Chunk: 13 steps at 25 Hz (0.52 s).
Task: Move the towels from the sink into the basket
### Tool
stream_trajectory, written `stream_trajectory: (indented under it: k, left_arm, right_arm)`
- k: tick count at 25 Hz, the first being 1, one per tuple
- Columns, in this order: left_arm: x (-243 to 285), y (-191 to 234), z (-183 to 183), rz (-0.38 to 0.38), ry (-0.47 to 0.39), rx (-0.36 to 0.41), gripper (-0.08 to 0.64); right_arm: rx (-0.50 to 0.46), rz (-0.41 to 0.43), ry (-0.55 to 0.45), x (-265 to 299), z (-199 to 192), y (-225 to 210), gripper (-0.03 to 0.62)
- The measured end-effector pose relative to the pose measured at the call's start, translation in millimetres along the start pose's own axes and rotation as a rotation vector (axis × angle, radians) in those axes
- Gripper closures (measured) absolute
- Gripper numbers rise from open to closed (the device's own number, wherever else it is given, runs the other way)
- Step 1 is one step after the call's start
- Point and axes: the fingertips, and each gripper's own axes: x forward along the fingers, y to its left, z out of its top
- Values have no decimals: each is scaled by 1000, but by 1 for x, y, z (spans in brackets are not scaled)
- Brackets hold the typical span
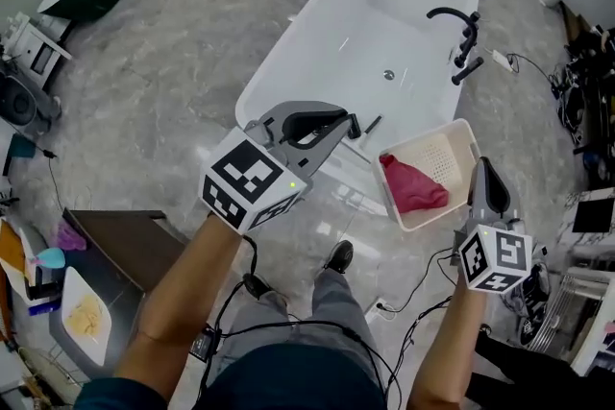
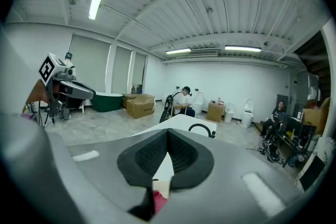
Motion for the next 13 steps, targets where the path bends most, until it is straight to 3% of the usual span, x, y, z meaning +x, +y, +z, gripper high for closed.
stream_trajectory:
  k: [13]
  left_arm:
    - [-177,31,32,143,-102,30,541]
  right_arm:
    - [-93,200,-77,-33,95,147,584]
